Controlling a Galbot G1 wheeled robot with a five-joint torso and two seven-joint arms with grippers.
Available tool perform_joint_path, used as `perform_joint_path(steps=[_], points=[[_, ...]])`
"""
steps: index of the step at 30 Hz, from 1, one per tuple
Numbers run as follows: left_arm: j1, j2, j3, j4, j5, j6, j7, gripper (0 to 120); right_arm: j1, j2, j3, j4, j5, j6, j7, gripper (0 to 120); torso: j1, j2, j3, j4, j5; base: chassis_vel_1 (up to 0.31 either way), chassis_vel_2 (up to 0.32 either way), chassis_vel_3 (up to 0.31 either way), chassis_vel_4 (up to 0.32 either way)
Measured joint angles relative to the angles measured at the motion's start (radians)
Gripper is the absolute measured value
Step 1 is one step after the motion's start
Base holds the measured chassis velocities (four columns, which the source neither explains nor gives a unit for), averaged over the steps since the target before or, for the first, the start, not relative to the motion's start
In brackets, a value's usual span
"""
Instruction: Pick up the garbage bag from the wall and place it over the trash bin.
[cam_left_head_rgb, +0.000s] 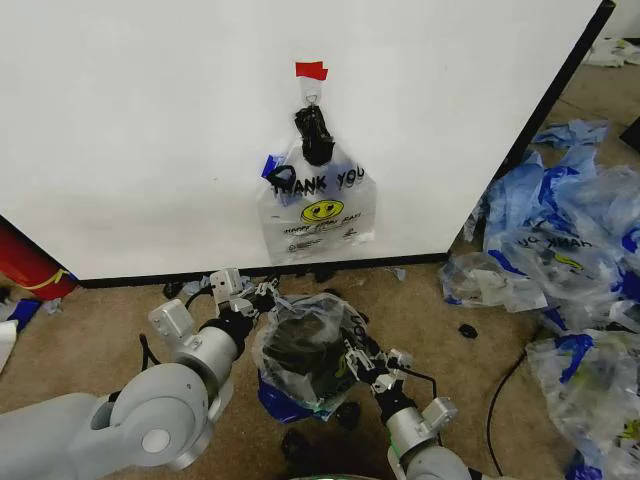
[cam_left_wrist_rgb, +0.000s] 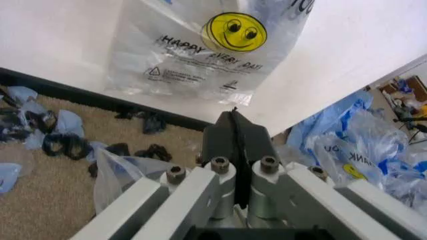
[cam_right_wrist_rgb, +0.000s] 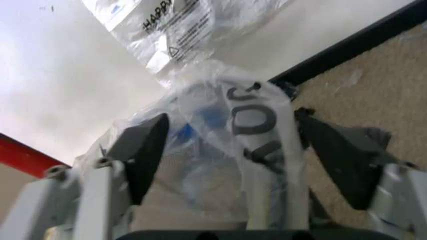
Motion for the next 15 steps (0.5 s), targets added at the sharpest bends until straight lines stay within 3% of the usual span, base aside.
perform_joint_path(steps=[7,15], points=[[0.001,-0.006,0.000,0.005,0.005,0.000,0.000,0,-0.041,-0.038,0.026,0.039,-0.058,0.003,0.023,99,0.000,0.000,0.000,-0.0001,-0.0001,0.000,0.000,0.000,0.000],[0.002,-0.018,-0.003,0.035,0.084,0.005,0.008,0,-0.060,-0.047,0.147,0.057,-0.169,0.077,-0.099,100,0.000,0.000,0.000,-0.0002,0.0001,0.000,0.000,0.000,0.000]])
